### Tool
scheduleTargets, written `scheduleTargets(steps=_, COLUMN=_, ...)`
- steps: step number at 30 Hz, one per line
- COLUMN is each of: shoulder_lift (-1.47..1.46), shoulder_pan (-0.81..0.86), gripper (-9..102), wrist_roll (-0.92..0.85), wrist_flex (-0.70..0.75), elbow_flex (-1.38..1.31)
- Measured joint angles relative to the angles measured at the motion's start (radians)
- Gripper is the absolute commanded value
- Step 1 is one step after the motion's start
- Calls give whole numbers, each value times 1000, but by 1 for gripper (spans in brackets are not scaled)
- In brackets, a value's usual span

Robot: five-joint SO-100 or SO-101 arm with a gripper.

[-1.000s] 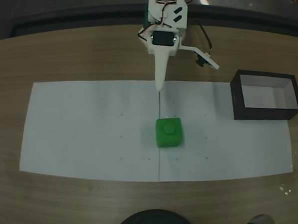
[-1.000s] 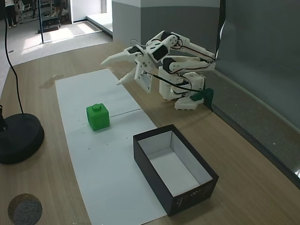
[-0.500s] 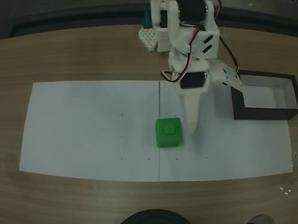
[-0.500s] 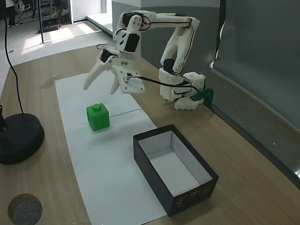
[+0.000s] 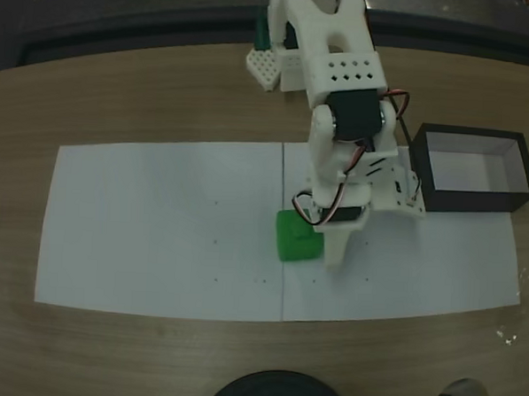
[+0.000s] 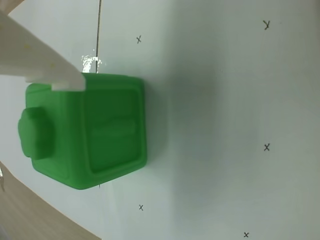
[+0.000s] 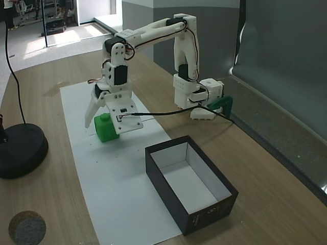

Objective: Grab a green square and put it in the box.

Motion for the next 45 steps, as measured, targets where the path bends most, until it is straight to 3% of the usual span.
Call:
scheduleTargets(steps=11, shoulder_lift=31, shoulder_pan=80, gripper=34, wrist_roll=-31, wrist_flex=144, elbow_flex=-49)
scheduleTargets(steps=45, shoulder_lift=-64, shoulder_pan=130, gripper=34, wrist_roll=-86, wrist_flex=103, elbow_flex=-87)
